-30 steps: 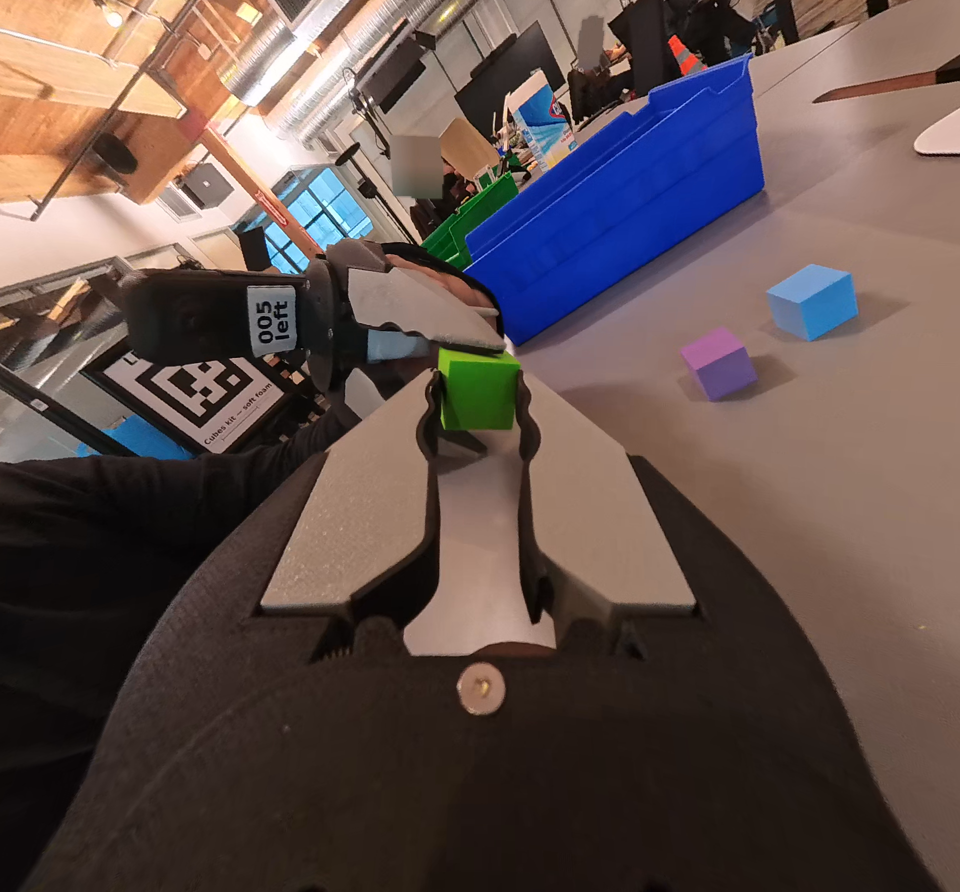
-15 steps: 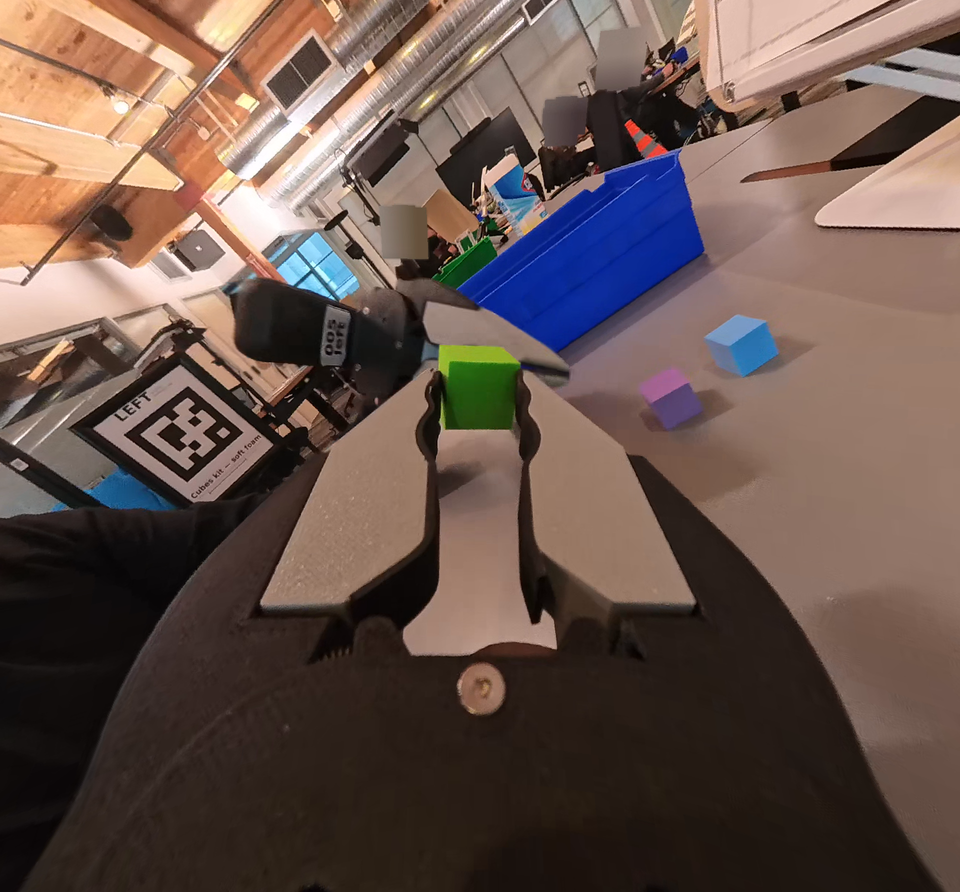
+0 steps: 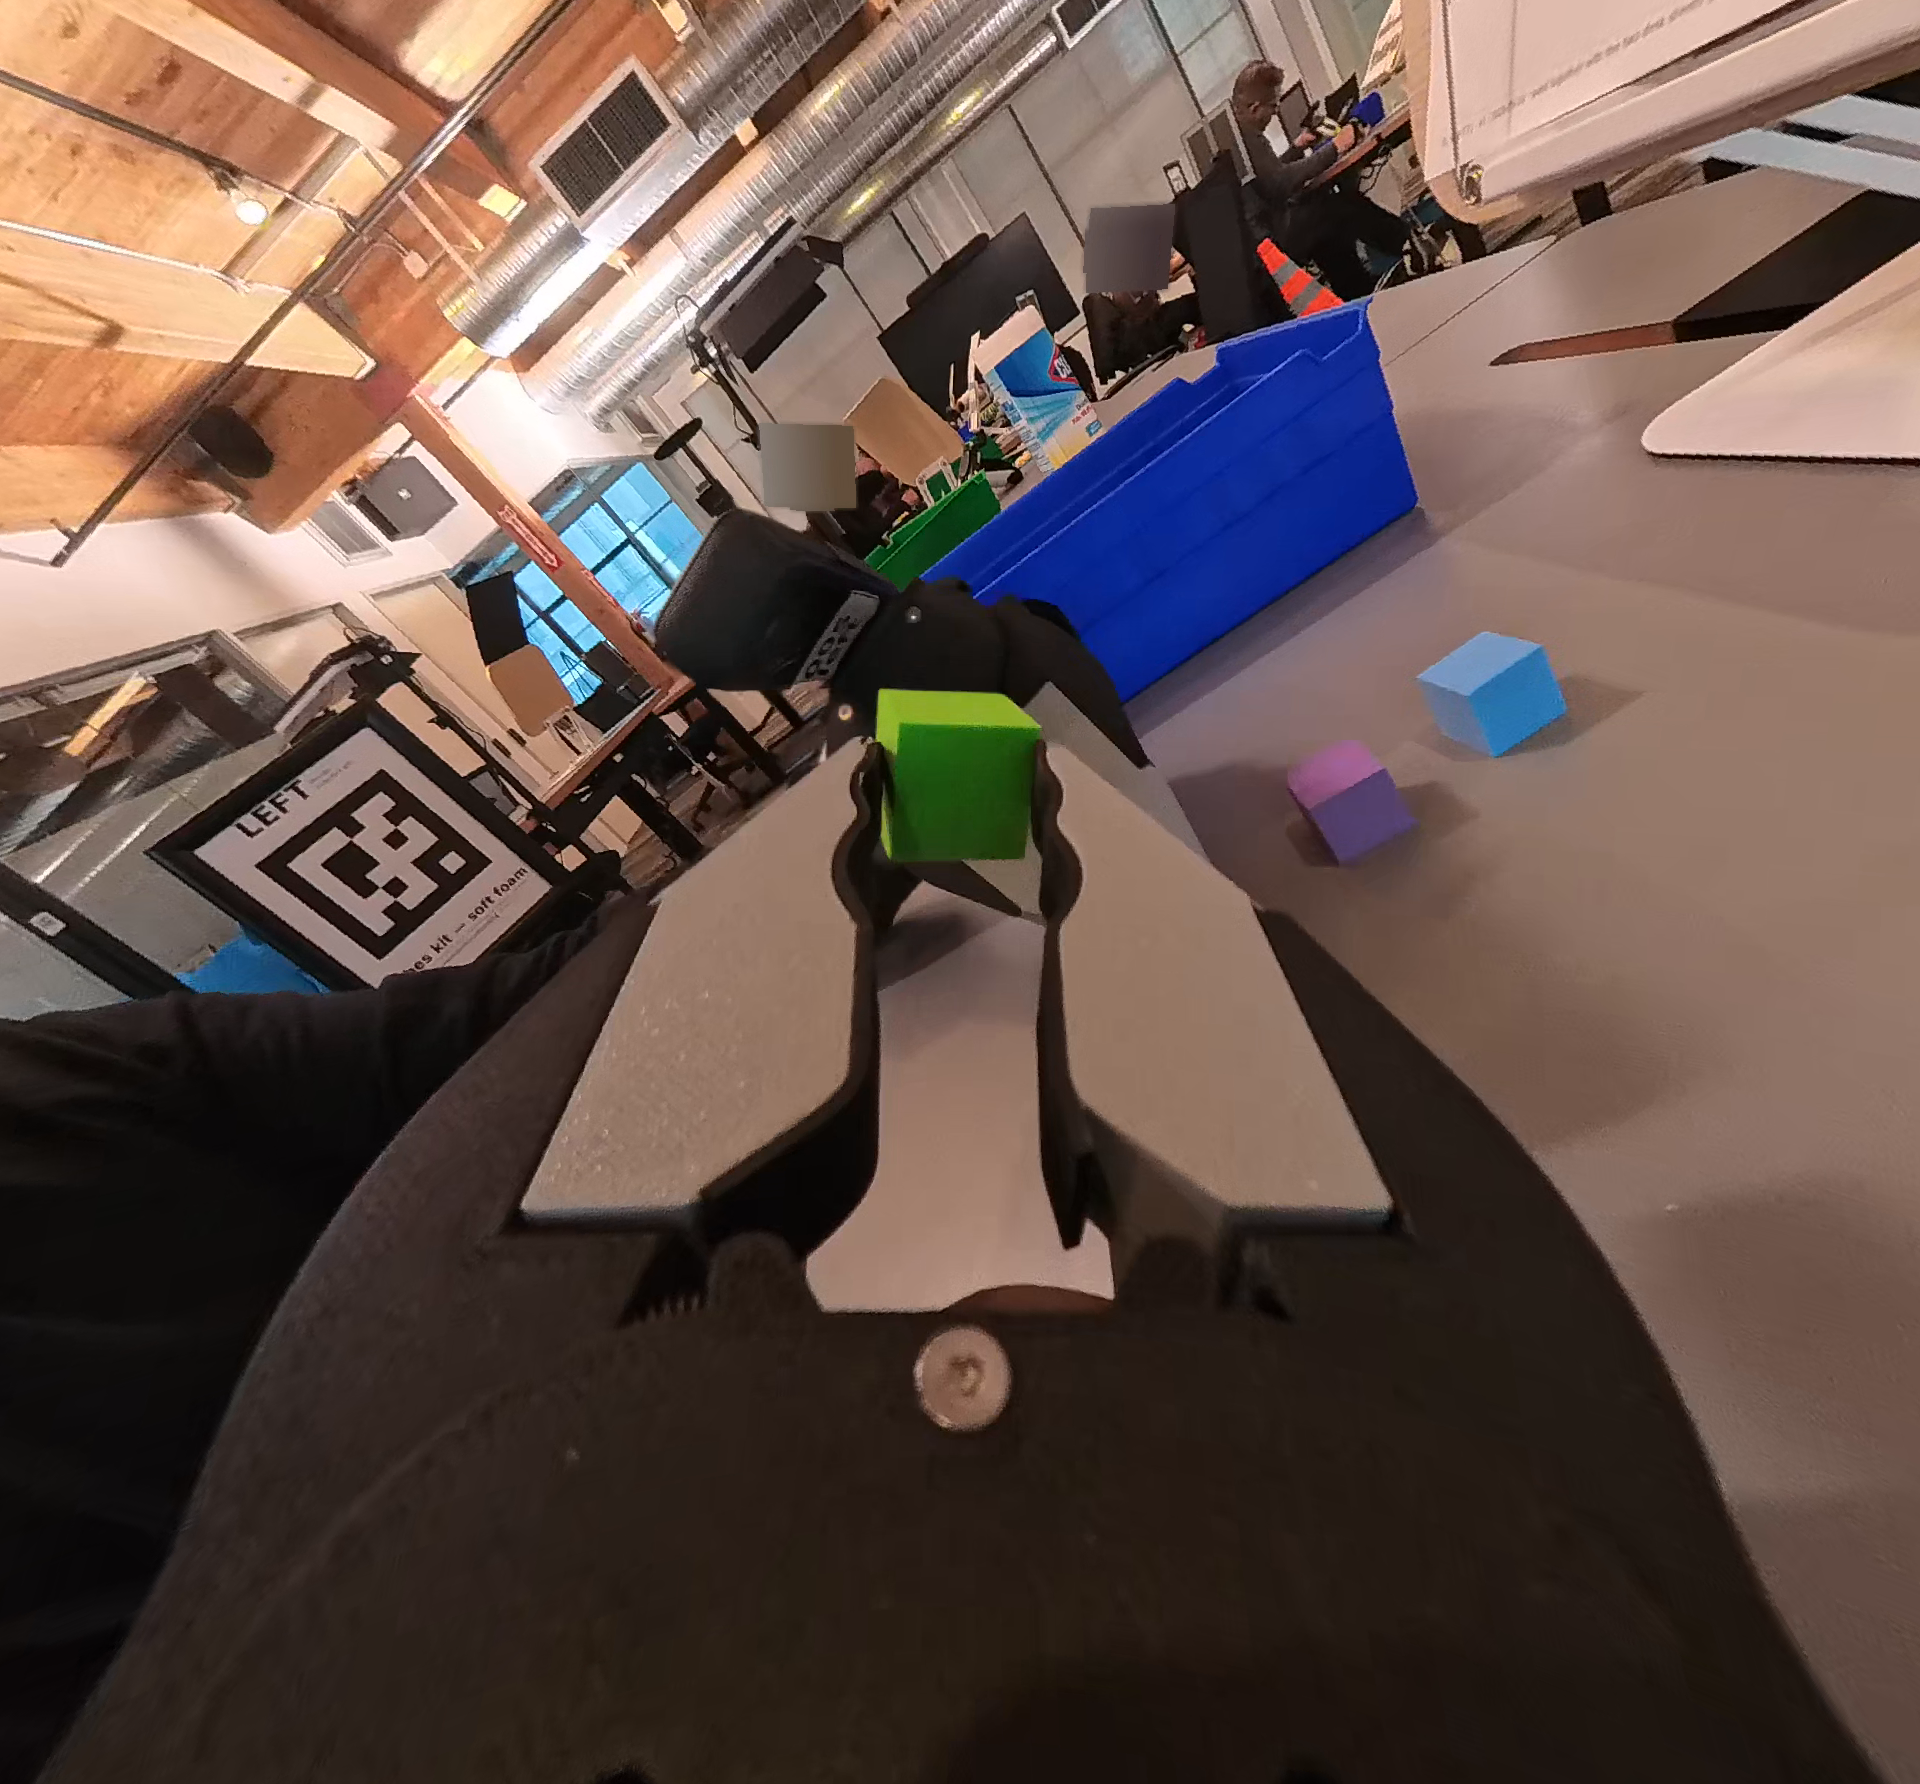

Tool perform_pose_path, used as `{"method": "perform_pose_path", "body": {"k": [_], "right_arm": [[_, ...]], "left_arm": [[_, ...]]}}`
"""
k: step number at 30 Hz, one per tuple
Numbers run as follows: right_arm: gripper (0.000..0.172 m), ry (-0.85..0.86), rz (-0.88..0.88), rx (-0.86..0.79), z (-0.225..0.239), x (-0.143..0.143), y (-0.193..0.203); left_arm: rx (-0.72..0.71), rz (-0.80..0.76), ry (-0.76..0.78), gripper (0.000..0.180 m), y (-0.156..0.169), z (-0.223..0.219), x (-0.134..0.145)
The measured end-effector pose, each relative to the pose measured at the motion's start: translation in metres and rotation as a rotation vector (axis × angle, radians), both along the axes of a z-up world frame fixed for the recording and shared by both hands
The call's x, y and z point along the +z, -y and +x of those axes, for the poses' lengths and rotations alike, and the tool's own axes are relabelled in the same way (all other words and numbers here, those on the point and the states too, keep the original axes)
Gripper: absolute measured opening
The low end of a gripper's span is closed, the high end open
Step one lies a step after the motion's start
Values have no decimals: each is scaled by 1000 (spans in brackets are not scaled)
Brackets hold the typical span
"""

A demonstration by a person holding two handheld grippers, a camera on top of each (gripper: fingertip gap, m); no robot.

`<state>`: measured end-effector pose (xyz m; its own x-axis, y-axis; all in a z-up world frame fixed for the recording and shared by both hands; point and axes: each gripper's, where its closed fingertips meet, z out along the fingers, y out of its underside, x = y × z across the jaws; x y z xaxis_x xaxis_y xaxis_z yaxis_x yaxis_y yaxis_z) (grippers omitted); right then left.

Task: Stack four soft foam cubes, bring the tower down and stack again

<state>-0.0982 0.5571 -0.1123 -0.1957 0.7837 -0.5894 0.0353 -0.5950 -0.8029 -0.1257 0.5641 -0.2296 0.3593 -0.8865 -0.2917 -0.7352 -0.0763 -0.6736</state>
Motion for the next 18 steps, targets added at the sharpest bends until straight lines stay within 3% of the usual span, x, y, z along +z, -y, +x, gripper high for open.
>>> {"method": "perform_pose_path", "body": {"k": [6,18], "right_arm": [[25,-9,-3,18,-1,3,4],[25,-7,3,23,-1,3,6]], "left_arm": [[-93,-11,46,0,8,15,4],[-142,-29,40,0,14,24,5]]}}
